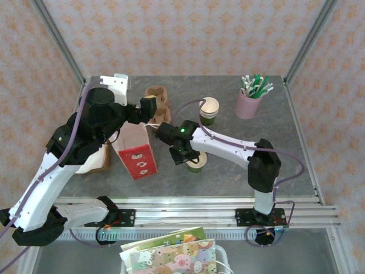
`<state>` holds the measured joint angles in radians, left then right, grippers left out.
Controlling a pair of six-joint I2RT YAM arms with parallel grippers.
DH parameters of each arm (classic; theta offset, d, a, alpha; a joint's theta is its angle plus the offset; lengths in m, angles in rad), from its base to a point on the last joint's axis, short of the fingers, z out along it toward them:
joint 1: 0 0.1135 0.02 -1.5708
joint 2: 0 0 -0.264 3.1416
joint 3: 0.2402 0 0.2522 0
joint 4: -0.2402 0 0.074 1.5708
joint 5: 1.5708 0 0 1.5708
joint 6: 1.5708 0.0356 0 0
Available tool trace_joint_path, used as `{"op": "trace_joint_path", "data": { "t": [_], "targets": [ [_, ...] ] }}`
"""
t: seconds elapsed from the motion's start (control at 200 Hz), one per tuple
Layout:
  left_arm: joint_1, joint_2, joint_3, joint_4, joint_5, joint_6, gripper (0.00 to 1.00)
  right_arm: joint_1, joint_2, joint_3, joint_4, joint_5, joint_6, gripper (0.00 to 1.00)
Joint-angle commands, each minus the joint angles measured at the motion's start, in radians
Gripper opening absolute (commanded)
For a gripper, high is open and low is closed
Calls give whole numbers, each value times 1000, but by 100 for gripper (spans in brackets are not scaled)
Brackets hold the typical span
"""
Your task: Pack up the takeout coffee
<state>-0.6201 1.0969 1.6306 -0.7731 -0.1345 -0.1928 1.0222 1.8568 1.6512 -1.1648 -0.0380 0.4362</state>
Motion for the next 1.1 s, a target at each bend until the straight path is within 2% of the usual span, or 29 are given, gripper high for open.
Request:
{"op": "trace_joint_path", "data": {
  "t": [0.0, 0.1, 0.195, 0.31, 0.495, 0.571, 0.816, 1.096],
  "targets": [
    [-2, 5, 70, 28, -45, -30, 99, -3, -45, 97, -106, 82, 3, 53],
    [-1, 19, 92, 74, -36, -81, 99, -36, -64, 164, -138, 90, -8, 54],
    [-1, 35, 86, 133, 28, -85, 99, -107, -88, 192, -128, 79, -28, 56],
    [16, 97, 100, 141, 54, -106, 99, -197, -96, 178, -72, 75, -67, 57],
    [156, 254, 110, 91, 286, -244, 99, -305, -7, 146, -4, 39, -104, 58],
    [182, 296, 90, 95, 337, -269, 99, -319, 31, 128, 40, 13, -120, 58],
    [183, 352, 59, 127, 335, -242, 99, -332, 124, 58, 143, -23, -156, 55],
    [184, 372, 52, 136, 331, -217, 99, -361, 146, -22, 229, -55, -162, 42]
  ]
}}
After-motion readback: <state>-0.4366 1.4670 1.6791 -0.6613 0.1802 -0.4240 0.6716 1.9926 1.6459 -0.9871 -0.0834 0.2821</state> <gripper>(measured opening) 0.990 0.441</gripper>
